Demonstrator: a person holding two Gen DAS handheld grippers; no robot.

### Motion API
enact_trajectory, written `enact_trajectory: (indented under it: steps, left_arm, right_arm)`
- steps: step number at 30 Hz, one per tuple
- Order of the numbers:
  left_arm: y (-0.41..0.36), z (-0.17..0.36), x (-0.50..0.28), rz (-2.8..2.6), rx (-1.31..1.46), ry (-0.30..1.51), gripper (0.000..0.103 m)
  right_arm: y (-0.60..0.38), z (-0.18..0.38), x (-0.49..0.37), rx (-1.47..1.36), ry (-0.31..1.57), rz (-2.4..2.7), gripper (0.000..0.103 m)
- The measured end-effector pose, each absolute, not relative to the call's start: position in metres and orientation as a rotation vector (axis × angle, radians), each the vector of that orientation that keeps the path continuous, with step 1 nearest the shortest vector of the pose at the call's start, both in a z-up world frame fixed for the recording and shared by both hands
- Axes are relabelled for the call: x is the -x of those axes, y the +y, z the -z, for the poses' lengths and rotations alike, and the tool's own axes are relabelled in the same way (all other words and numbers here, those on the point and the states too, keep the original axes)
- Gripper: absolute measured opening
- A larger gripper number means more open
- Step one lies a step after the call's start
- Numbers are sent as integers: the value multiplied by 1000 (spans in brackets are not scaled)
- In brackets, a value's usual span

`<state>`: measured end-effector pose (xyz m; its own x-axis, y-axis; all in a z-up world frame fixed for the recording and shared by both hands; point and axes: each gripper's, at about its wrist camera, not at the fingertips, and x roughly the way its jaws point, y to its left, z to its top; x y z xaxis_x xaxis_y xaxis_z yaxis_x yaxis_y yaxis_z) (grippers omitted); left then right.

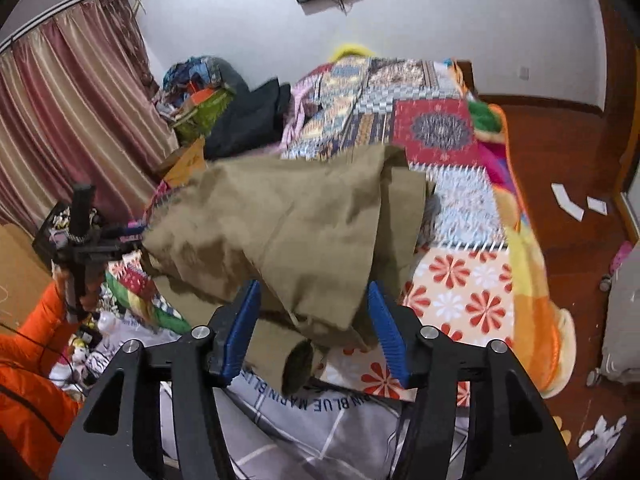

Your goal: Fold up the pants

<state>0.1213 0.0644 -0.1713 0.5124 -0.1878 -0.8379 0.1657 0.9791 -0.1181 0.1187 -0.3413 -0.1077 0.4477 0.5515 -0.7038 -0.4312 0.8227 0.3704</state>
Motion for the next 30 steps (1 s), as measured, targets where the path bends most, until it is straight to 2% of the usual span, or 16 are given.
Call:
enact_trajectory:
  steps: [5, 13, 16, 20, 27, 30]
  left_arm:
    - [64, 178, -117, 203, 9, 1011, 89]
    - [67, 179, -116, 207, 6, 999, 94]
    - [67, 177, -116, 209, -16, 989, 94]
    - [69, 176, -117, 218, -26, 982, 94]
    - [78, 123, -121, 154, -34, 889, 94]
    - [69, 97, -132, 141, -10, 852, 94]
  right_arm:
    - [-318, 108, -142, -110, 935, -590, 63]
    - [-313, 159, -153, -172, 1171, -594, 63]
    - [-307, 167, -143, -130, 1201, -600, 63]
    - [-312, 169, -139, -215, 1192, -629, 63]
    - [-336, 152, -133, -260, 1116, -517, 63]
    - [-342, 155, -131, -250, 1135, -466, 67]
